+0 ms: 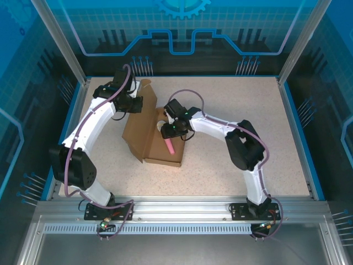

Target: Fold the paper box

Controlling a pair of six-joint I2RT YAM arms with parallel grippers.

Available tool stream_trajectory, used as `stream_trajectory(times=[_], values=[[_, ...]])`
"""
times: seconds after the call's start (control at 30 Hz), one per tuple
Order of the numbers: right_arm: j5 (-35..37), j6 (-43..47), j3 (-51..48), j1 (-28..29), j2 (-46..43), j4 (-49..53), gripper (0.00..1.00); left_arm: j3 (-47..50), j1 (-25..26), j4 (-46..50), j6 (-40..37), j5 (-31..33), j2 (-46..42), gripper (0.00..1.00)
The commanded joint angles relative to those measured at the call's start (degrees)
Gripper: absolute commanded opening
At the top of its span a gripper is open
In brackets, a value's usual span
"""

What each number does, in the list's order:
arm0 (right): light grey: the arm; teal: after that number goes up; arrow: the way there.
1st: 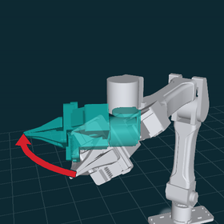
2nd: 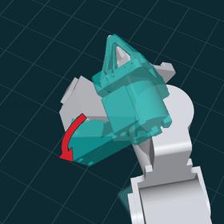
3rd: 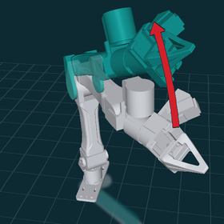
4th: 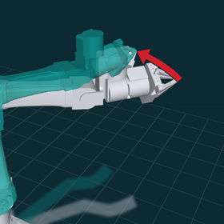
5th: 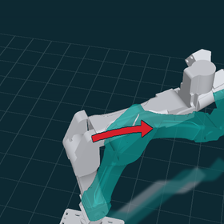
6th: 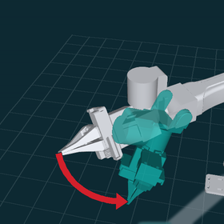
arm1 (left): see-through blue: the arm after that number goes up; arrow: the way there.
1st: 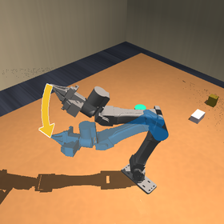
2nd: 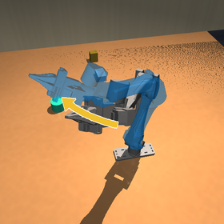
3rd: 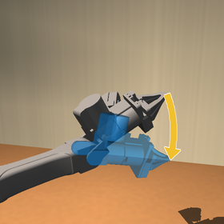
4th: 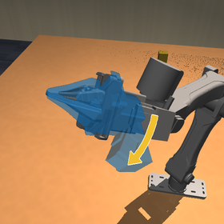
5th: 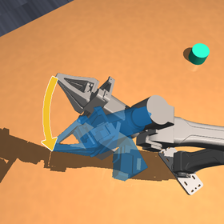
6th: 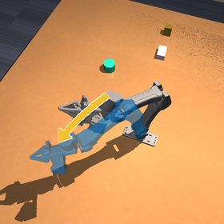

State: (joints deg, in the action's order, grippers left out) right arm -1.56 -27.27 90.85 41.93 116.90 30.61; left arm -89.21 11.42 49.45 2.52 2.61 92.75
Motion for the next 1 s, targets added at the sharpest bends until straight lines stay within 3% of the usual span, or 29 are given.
stream_trajectory(times=[0.0, 0.43, 0.97], values=[[0.24, 2.96, -2.09, -1.58, -9.41, 0.69, 0.52, -1.83, 0.88, -2.57, -3.35, -2.21, 0.78, 0.02], [-2.59, 6.29, -18.21, -17.06, -27.16, 1.64, 0.57, -18.30, 5.62, 7.78, -16.82, -3.58, 13.54, 0.02], [-6.86, 15.59, -28.43, -28.29, -39.01, -0.58, 0.60, -35.33, 14.97, 12.66, -34.13, -10.91, 24.33, 0.06]])
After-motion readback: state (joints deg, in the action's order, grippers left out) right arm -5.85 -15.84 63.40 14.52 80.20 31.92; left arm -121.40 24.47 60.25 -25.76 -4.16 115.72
